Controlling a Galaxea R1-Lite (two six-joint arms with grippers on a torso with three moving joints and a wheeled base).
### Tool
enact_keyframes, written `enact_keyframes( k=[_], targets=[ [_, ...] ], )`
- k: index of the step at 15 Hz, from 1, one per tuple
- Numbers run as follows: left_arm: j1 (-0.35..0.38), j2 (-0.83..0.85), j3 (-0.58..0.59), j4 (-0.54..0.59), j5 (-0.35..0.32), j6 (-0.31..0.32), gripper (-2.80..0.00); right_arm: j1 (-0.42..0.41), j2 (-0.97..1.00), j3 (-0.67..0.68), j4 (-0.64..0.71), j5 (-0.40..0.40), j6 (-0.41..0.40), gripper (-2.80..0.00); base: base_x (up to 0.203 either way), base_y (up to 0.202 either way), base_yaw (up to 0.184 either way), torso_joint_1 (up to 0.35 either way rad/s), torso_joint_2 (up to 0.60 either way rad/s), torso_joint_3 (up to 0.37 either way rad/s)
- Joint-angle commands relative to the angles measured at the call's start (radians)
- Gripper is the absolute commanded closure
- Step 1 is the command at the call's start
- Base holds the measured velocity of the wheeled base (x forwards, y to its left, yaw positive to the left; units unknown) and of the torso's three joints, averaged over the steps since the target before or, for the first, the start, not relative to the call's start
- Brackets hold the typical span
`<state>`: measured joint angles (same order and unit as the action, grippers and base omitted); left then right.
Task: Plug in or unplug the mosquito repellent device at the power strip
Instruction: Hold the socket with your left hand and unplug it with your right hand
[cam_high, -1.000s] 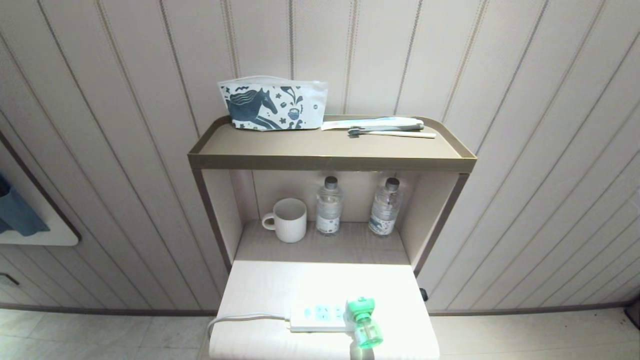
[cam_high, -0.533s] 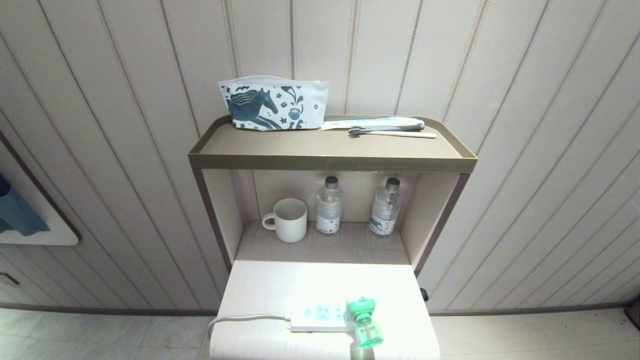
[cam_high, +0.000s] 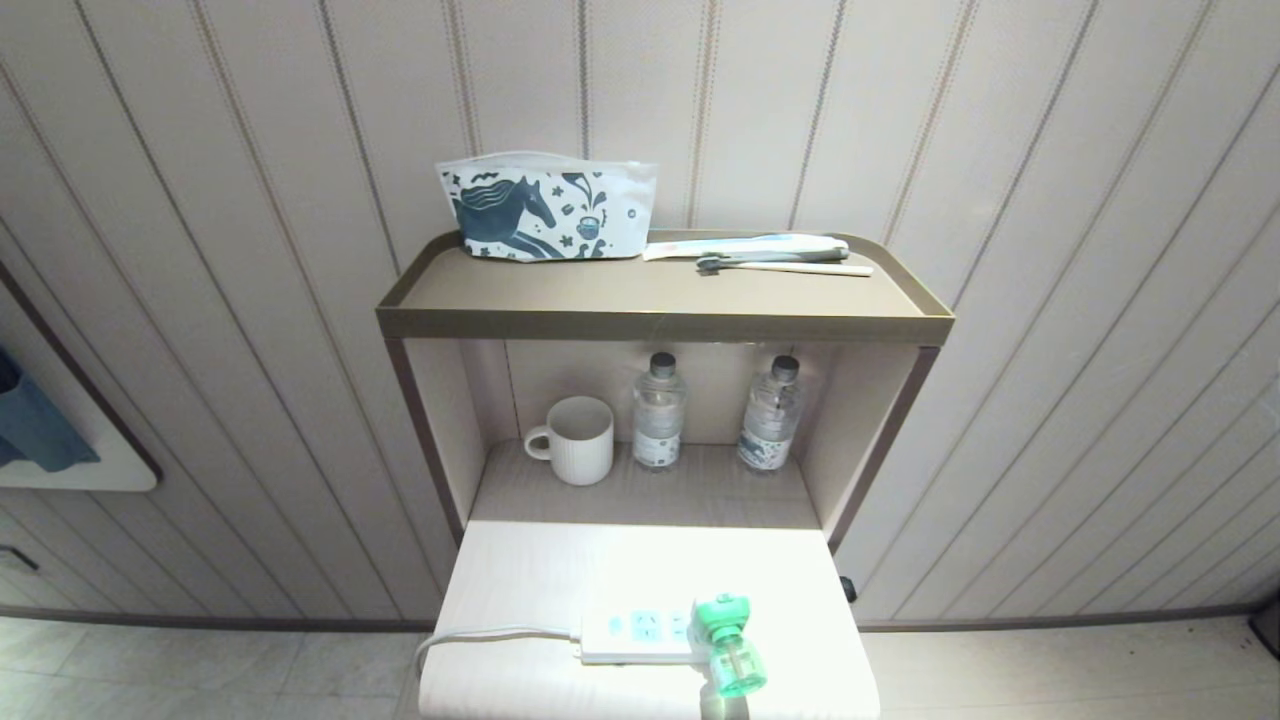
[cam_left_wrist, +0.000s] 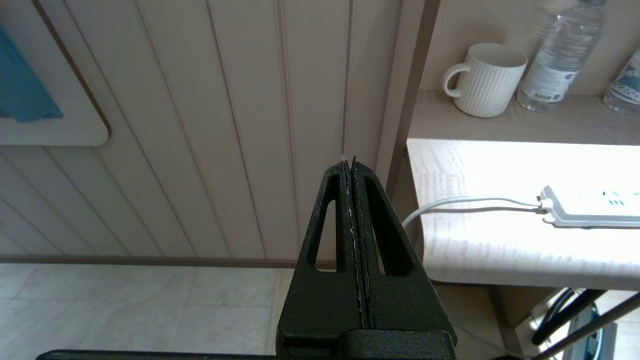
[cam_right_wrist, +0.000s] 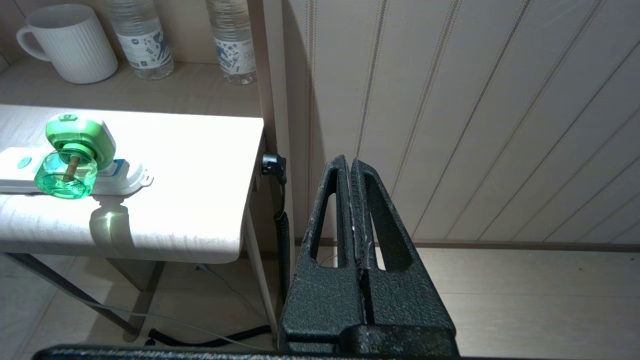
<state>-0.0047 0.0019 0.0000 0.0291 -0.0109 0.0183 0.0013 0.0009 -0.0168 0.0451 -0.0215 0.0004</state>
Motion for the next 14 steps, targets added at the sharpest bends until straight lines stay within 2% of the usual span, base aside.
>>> enact_keyframes(
  k=[1,14],
  targets=[
    [0.000,0.000,0.000,0.000,0.000,0.000,0.00,0.000,0.002,0.001,0.001,0.000,0.000,0.00,0.000,0.000,0.000,0.000,0.00,0.000],
    [0.000,0.000,0.000,0.000,0.000,0.000,0.00,0.000,0.004,0.000,-0.002,-0.002,-0.003,0.00,0.000,0.000,0.000,0.000,0.00,0.000]
  ],
)
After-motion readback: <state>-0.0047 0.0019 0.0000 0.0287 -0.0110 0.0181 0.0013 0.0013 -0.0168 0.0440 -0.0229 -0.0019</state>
